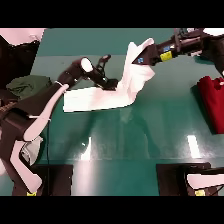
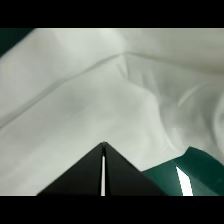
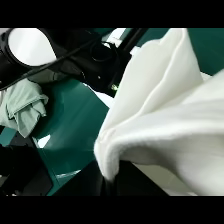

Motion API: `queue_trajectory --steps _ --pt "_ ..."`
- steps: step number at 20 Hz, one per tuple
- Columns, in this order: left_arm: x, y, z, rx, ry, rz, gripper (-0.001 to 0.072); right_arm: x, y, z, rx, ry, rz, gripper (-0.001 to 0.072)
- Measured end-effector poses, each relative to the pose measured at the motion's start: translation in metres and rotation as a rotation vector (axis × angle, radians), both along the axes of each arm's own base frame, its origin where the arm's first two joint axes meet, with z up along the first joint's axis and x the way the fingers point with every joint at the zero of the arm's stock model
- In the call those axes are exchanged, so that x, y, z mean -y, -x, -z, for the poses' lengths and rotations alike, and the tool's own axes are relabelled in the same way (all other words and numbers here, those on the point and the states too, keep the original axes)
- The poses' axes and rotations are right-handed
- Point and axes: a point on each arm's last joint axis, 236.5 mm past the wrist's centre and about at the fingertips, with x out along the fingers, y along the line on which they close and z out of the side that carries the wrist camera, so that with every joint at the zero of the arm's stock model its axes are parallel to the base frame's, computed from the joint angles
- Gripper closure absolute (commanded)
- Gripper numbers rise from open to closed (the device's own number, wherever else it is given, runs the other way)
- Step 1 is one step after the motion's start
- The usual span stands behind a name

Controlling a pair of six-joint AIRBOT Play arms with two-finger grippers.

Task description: Fold the shirts.

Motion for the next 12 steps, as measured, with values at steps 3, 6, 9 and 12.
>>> queue_trajectory --steps 3,6,9,12 --pt "-0.051 -0.018 -0.048 0.092 -0.053 -0.043 0.0679 -0.029 0.003 -0.001 0.023 0.006 -0.048 0.0701" --pt "-0.12 -0.025 -0.104 0.192 -0.127 -0.108 0.0678 -0.065 0.004 0.0 0.045 -0.003 -0.09 0.07" --pt "-0.186 -0.017 -0.154 0.28 -0.218 -0.177 0.0678 -0.1 0.002 0.011 0.056 -0.021 -0.116 0.07" --pt "-0.239 -0.001 -0.193 0.341 -0.298 -0.251 0.0678 -0.133 -0.002 0.035 0.043 -0.029 -0.121 0.0699"
